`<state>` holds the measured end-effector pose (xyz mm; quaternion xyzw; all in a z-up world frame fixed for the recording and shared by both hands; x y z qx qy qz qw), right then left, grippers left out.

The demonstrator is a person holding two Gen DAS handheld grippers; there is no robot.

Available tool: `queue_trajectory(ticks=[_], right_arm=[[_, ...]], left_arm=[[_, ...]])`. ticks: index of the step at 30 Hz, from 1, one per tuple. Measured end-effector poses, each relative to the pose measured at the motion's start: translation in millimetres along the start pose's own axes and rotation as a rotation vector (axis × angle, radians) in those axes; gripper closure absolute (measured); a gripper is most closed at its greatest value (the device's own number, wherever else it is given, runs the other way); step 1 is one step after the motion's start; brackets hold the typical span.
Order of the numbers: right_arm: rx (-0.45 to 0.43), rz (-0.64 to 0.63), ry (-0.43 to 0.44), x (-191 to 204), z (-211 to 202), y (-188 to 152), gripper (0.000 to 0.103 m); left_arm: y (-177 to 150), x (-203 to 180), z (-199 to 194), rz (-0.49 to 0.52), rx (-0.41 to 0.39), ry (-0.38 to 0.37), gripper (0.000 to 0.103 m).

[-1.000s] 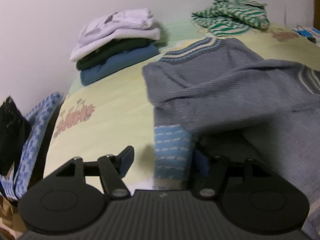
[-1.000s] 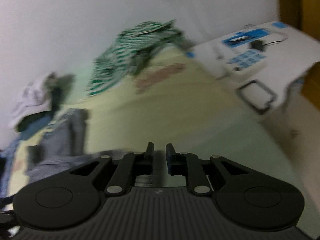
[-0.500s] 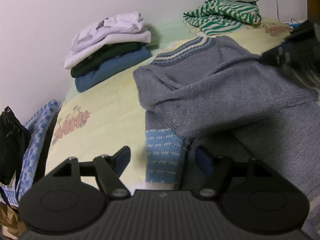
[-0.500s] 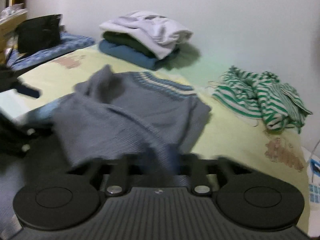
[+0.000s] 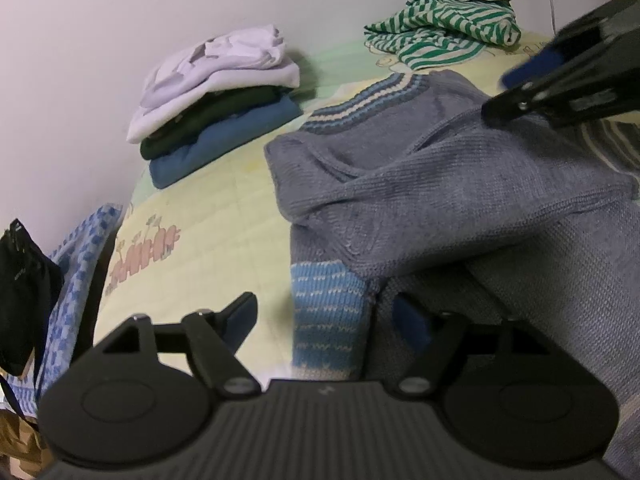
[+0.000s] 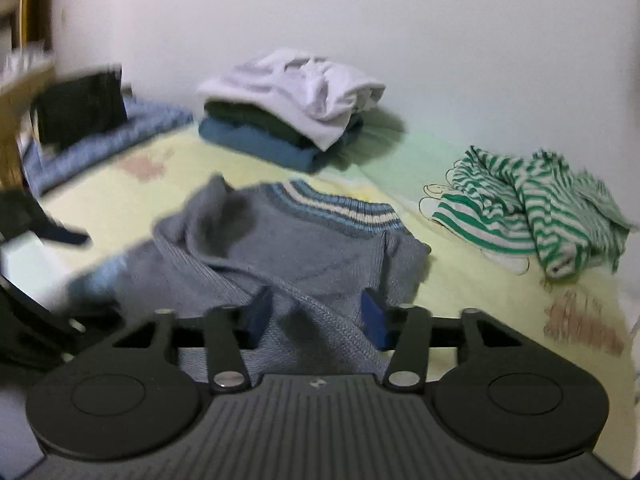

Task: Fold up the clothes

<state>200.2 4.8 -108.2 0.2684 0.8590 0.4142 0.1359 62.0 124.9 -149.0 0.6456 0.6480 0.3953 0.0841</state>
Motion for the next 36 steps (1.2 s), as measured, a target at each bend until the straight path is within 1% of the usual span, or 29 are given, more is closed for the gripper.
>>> queue_trajectory(ticks=[2, 4, 7, 8, 10, 11, 12, 13, 14, 15, 16, 17, 19, 21, 24, 25, 27, 28, 29, 30, 33, 36], right_arm=[[0.014, 0.051, 0.001, -9, 6, 0, 0.101], [-0.061, 0.124, -0.016, -21, -6, 11, 0.101], [-0.144, 0.288, -0.098, -52, -22, 17, 0.102], [-0.144, 0.338, -0.132, -63, -23, 13, 0.103], [-0.089, 0.418, -0.119, -73, -18, -2, 0.101], [-0.058, 0.456, -0.106, -77, -15, -10, 0.097], [-0.027, 0.494, -0.093, -80, -12, -18, 0.096], [-0.023, 0.497, -0.090, -82, -18, -23, 0.087], [-0.028, 0.489, -0.089, -82, -28, -26, 0.073], [-0.024, 0.476, -0.133, -87, -40, -33, 0.065], [-0.017, 0.460, -0.192, -93, -54, -41, 0.054], [-0.009, 0.444, -0.251, -98, -67, -49, 0.047], [0.024, 0.494, -0.261, -103, -82, -71, 0.044], [0.059, 0.556, -0.255, -107, -95, -95, 0.044], [0.052, 0.604, -0.255, -102, -92, -109, 0.044], [0.037, 0.595, -0.276, -100, -90, -110, 0.044], [0.028, 0.559, -0.319, -98, -84, -107, 0.045], [0.033, 0.526, -0.333, -97, -82, -105, 0.062], [0.041, 0.488, -0.346, -96, -80, -104, 0.095], [0.044, 0.470, -0.344, -97, -79, -102, 0.103], [0.040, 0.456, -0.318, -104, -77, -96, 0.103], [-0.008, 0.451, -0.356, -125, -88, -78, 0.103]], left_arm=[[0, 0, 0, 0.002, 0.002, -0.003, 0.026], [1, 1, 0, 0.002, 0.003, -0.005, 0.026], [1, 0, 1, -0.010, 0.005, -0.006, 0.025], [2, -1, 0, -0.008, 0.003, -0.007, 0.025], [2, -4, 0, 0.006, -0.007, -0.002, 0.026], [2, -6, -1, 0.013, -0.012, 0.000, 0.026], [2, -7, -1, 0.020, -0.016, 0.002, 0.025], [2, -7, -1, 0.022, -0.017, 0.001, 0.025], [2, -6, -1, 0.019, -0.016, -0.003, 0.025], [2, -6, 0, 0.013, -0.014, -0.007, 0.025], [2, -5, 0, 0.007, -0.014, -0.009, 0.025], [2, -5, 0, 0.004, -0.016, -0.008, 0.024], [2, -5, 0, -0.001, -0.020, -0.006, 0.024], [2, -6, 0, 0.006, -0.026, 0.000, 0.025], [5, -10, -1, 0.029, -0.030, 0.005, 0.026], [6, -11, -1, 0.038, -0.030, 0.006, 0.026], [8, -14, -1, 0.049, -0.029, 0.005, 0.027], [9, -15, 0, 0.052, -0.028, 0.005, 0.027], [10, -16, 0, 0.054, -0.027, 0.005, 0.027], [11, -17, 1, 0.049, -0.025, 0.005, 0.027], [14, -18, 3, 0.008, -0.006, -0.007, 0.029], [17, -21, 5, -0.023, 0.009, -0.023, 0.029]])
Point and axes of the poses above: each gripper's, at about its wrist camera, not at the fingertips, and z roughly the way its jaws point, x to its left, y to its top, the point moved 10 cm from there along z, roughly the way its jaws point, and after that the axes turned 6 degrees about y, right-handed, at the moved point
